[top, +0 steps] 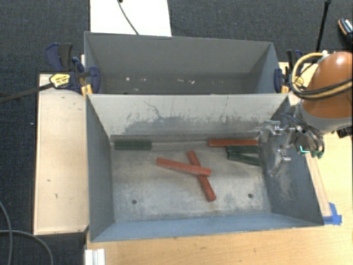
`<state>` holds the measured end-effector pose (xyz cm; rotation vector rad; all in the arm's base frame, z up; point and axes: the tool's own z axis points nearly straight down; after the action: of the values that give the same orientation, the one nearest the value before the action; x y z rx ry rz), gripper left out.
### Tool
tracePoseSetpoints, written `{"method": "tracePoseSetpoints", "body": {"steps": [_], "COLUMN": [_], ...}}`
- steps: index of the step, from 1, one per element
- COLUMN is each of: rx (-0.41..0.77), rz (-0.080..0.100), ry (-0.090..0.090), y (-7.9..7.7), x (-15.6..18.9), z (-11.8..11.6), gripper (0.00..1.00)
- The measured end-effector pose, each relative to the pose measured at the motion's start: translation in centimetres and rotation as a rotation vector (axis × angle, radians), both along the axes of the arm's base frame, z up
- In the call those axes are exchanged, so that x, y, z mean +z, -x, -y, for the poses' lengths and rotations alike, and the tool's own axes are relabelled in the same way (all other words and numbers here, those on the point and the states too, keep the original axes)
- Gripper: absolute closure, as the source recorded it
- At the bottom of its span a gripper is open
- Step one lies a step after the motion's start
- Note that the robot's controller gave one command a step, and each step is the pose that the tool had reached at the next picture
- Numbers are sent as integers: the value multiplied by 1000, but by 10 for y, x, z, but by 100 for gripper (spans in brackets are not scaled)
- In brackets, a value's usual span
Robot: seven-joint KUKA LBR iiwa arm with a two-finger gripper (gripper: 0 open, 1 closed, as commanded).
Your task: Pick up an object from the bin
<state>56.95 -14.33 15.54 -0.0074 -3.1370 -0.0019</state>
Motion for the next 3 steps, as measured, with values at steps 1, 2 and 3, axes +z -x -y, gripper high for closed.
{"method": "tracePoseSetpoints", "body": {"steps": [1,2,3], "rx": [-102,-99,-95], "rz": [4,13,-1], "ry": [-2,2,1], "y": [-16,-18,-14], "x": [-88,-83,-85], "z": [-42,-39,-39], "gripper": [0,100,0]}}
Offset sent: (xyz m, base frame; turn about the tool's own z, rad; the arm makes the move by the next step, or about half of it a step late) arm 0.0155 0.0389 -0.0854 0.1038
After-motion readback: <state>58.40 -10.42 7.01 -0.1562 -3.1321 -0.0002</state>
